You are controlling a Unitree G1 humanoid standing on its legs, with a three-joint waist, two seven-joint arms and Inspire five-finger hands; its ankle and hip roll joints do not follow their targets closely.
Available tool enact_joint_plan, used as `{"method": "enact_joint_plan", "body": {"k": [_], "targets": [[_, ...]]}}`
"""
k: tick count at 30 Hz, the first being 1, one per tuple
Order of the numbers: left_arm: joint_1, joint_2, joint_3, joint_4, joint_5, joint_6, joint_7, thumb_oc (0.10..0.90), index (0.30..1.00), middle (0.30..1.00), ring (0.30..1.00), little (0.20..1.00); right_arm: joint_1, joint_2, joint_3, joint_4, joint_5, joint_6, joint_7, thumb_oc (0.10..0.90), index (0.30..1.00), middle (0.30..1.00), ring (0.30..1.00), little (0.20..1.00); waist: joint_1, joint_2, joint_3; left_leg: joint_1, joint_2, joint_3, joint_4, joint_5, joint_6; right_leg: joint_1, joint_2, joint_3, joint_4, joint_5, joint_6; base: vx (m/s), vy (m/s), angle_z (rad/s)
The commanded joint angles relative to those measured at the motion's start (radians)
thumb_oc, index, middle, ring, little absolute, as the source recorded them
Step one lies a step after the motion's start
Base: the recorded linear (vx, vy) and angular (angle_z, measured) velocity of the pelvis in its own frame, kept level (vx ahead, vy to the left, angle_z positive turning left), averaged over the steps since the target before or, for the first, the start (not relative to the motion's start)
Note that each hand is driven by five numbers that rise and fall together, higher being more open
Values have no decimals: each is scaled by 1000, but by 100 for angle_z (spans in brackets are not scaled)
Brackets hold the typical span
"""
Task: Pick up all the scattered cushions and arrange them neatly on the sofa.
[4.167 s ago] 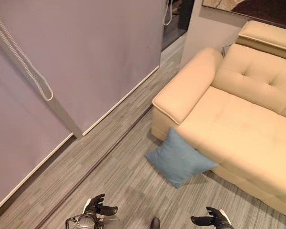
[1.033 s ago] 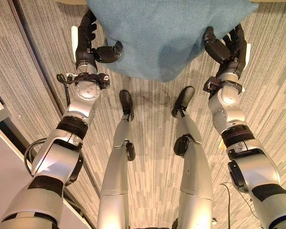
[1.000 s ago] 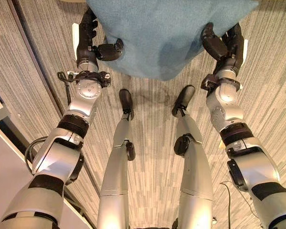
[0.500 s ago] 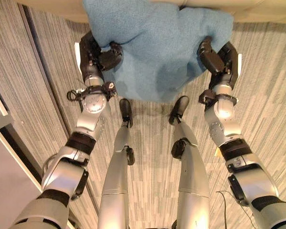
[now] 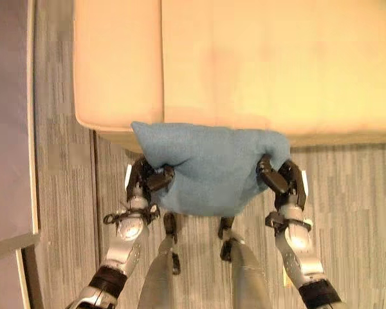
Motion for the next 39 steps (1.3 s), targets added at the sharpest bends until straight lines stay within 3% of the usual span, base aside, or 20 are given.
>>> {"method": "enact_joint_plan", "body": {"k": [1, 11, 13, 14, 15, 20, 22, 25, 27, 28, 30, 31, 32, 36, 38, 39], "targets": [[-94, -20, -95, -134, 39, -122, -121, 400, 300, 300, 300, 300, -42, -1, 31, -172, -87, -72, 90, 400, 300, 300, 300, 300, 11, -20, -88, 112, 1, -51, 45, -106, -42, 258, 35, -16, -183, -21, 80, 153, -80, -20], [28, -11, -49, -117, 31, -97, -137, 400, 300, 300, 300, 300, 96, -29, -5, -211, -163, -29, 115, 400, 300, 300, 300, 300, -5, -28, -184, 351, 34, -8, 22, -136, -40, 500, 96, 13, -278, -51, 70, 120, -43, -12], [35, -18, -49, -121, 35, -94, -126, 400, 300, 300, 300, 300, 108, -25, -5, -210, -160, -21, 116, 400, 300, 300, 300, 300, 7, -35, -181, 370, 21, -45, 42, -126, -43, 535, 99, 40, -289, -43, 74, 86, 69, -26], [35, -18, -49, -121, 35, -95, -126, 400, 300, 300, 300, 300, 108, -25, -5, -211, -160, -21, 116, 400, 300, 300, 300, 300, 7, -35, -179, 371, 21, -45, 43, -126, -43, 537, 99, 40, -290, -43, 74, 32, 74, -44], [30, -28, -59, -124, 40, -93, -119, 400, 300, 300, 300, 300, 110, -24, -17, -213, -160, -20, 109, 400, 300, 300, 300, 300, 13, -43, -171, 340, -24, -104, 66, -136, -45, 549, 99, 59, -288, -38, 76, 71, 77, -46], [63, -28, -52, -130, 51, -78, -123, 400, 300, 300, 300, 300, 128, -16, -29, -194, -160, -9, 119, 400, 300, 300, 300, 300, 14, -44, -189, 388, -42, -114, 31, -183, -13, 563, 90, 97, -266, -36, 96, 117, 136, -45], [105, -3, -35, -147, 60, -68, -141, 400, 300, 300, 300, 300, 137, 2, -23, -185, -162, 1, 138, 400, 300, 300, 300, 300, 35, -40, -174, 434, -47, -64, -5, -190, 25, 526, 77, 133, -170, -33, 121, 60, 274, -106], [120, 18, -24, -152, 59, -65, -141, 400, 300, 300, 300, 300, 122, 16, -10, -181, -163, 7, 145, 400, 300, 300, 300, 300, 39, -33, -155, 445, -37, -32, -16, -185, 43, 438, 69, 142, -54, 7, 158, -17, 104, -107], [122, 23, -18, -150, 60, -65, -142, 400, 300, 300, 300, 300, 121, 22, -4, -181, -159, 7, 150, 400, 300, 300, 300, 300, 43, -30, -152, 452, -35, -20, -22, -191, 46, 419, 62, 125, -46, 6, 162, 17, 24, -48], [138, 25, -6, -151, 64, -63, -147, 400, 300, 300, 300, 300, 125, 26, -4, -182, -163, 10, 156, 400, 300, 300, 300, 300, 50, -27, -156, 470, -34, 3, -32, -201, 47, 413, 34, 71, -76, 7, 160, 90, -25, -20], [145, 25, -3, -152, 65, -61, -148, 400, 300, 300, 300, 300, 126, 26, -1, -181, -166, 14, 158, 400, 300, 300, 300, 300, 54, -25, -155, 483, -31, 11, -39, -205, 47, 420, 26, 43, -101, 12, 156, 99, -59, -30], [147, 23, 9, -163, 64, -58, -145, 400, 300, 300, 300, 300, 124, 23, 1, -181, -171, 17, 159, 400, 300, 300, 300, 300, 66, -23, -152, 502, -22, 28, -49, -208, 43, 406, 1, -29, -140, 39, 150, 103, -104, -46], [149, 23, 12, -165, 64, -57, -151, 400, 300, 300, 300, 300, 126, 20, 0, -185, -171, 20, 160, 400, 300, 300, 300, 300, 70, -25, -150, 507, -22, 27, -48, -210, 40, 412, -3, -51, -163, 34, 148, 190, -185, -39], [146, 3, 2, -154, 63, -63, -161, 400, 300, 300, 300, 300, 140, 7, -7, -187, -175, 18, 161, 400, 300, 300, 300, 300, 56, -35, -168, 526, -14, 20, -44, -218, 18, 453, 23, -43, -212, 23, 133, 129, -136, 12], [131, -15, -15, -149, 59, -60, -161, 400, 300, 300, 300, 300, 147, -11, -12, -191, -169, 13, 156, 400, 300, 300, 300, 300, 48, -27, -170, 513, 29, 8, 44, -207, -22, 509, 61, -53, -255, 2, 104, 174, -252, 6], [130, -15, -15, -149, 59, -60, -161, 400, 300, 300, 300, 300, 146, -11, -13, -191, -169, 13, 156, 400, 300, 300, 300, 300, 45, -29, -173, 508, 26, 5, 44, -203, -21, 506, 58, -56, -257, 5, 104, 154, -328, 19]]}}
